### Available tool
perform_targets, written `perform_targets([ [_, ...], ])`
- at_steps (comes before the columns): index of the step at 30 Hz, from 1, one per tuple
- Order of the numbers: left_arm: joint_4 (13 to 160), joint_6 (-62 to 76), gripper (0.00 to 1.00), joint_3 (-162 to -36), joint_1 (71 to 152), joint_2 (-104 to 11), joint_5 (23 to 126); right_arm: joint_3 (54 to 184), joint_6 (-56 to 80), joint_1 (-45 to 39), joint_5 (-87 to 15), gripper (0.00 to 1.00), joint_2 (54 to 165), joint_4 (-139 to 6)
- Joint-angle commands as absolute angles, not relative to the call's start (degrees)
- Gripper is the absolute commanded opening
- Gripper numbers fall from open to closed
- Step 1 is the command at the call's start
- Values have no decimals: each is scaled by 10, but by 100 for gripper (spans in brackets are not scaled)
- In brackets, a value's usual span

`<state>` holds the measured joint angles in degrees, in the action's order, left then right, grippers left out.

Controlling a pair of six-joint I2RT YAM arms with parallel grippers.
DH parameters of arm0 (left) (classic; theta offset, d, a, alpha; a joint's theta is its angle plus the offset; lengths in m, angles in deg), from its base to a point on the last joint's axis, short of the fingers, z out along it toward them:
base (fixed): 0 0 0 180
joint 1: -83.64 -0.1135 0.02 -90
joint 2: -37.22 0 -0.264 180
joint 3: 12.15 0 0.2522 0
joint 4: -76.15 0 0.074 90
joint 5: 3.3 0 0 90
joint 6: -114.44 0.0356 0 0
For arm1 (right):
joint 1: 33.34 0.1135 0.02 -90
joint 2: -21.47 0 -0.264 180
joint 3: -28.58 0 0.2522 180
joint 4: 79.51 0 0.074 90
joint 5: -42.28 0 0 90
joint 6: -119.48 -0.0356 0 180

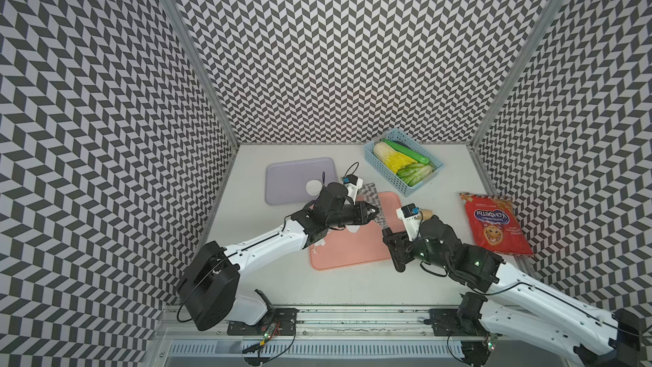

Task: Roll out the dumpling wrappers from the dough
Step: Pick up the spatula from the center of the board.

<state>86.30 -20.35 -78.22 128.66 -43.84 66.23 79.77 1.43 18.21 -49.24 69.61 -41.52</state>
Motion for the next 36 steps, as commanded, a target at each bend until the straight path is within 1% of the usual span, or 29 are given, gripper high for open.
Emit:
perform_targets([
  [1,842,-214,7,-792,1290,-443,652,817,17,187,-512,0,693,-451],
  [2,837,-218,1,-791,1290,-443,649,815,16,187,-511,0,692,-451],
  [3,833,-222,0,-789,1290,-443,647,814,15,187,-509,2,692,-450],
  [4,830,-226,0,-787,1289,-442,645,813,12,189,-507,7,693,-449],
  [7,821,-240,0,-783,1289,-437,645,806,6,189,-497,34,695,-448],
  [8,817,-246,0,-781,1288,-434,646,801,3,191,-497,40,694,-448],
  [9,812,-249,0,-780,1288,-432,646,797,0,191,-496,43,692,-449],
  [12,806,-257,0,-779,1286,-424,647,782,-10,195,-496,48,685,-458],
  [18,800,-267,0,-770,1276,-410,643,772,-16,199,-504,49,686,-459],
  [21,794,-271,0,-760,1270,-404,640,773,-21,199,-509,43,686,-458],
  [26,795,-272,0,-745,1268,-396,644,782,-28,199,-544,14,681,-448],
  [28,795,-272,0,-740,1266,-391,648,786,-30,198,-561,0,683,-435],
  [29,799,-272,0,-738,1265,-387,652,789,-32,199,-568,0,683,-431],
  [30,804,-270,6,-737,1263,-384,656,790,-32,198,-568,0,682,-428],
  [31,811,-268,17,-737,1261,-379,662,791,-31,198,-568,0,681,-427],
  [32,817,-266,32,-735,1259,-375,665,792,-31,199,-569,0,680,-426],
  [33,823,-265,44,-735,1255,-371,667,793,-34,198,-573,0,680,-421],
  [34,831,-261,51,-734,1250,-364,669,795,-36,199,-579,0,679,-415],
  [36,858,-250,53,-734,1243,-346,681,801,-40,198,-592,0,679,-399],
])
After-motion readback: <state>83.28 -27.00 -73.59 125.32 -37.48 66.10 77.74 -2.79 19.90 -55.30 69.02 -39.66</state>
